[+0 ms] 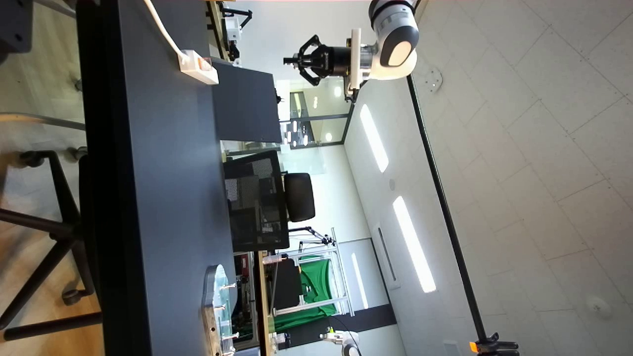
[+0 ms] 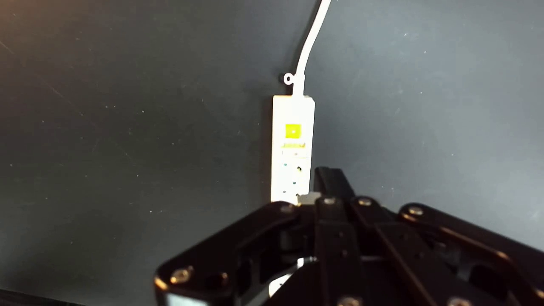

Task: Flip the first switch from the right of the adaptor.

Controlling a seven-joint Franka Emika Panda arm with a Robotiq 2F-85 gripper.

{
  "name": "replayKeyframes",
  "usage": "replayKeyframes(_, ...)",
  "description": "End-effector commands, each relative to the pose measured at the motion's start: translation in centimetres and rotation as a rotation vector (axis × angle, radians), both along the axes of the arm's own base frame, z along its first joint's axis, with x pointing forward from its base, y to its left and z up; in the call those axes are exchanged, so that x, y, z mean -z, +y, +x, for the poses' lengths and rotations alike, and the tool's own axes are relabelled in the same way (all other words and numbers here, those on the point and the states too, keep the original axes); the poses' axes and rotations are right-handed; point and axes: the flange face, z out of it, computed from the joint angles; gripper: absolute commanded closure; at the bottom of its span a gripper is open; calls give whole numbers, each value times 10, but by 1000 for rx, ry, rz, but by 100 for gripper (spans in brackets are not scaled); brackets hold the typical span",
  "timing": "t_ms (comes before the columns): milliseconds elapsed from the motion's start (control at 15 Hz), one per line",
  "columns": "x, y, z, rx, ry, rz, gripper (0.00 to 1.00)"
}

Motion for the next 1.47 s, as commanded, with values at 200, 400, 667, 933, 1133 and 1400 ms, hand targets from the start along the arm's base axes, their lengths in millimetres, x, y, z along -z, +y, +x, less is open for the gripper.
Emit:
replayKeyframes(200, 67, 2, 29, 11, 29, 52, 100)
replayKeyframes(400, 105, 11, 37, -3, 75, 51, 100)
replayKeyframes(667, 149, 19, 48, -4, 116, 53, 100)
replayKeyframes(933, 169, 22, 41, -23, 156, 54, 99)
replayKeyframes(1133, 184, 19, 46, -17, 185, 56, 99)
replayKeyframes(1400, 182, 18, 49, -15, 185, 57, 99)
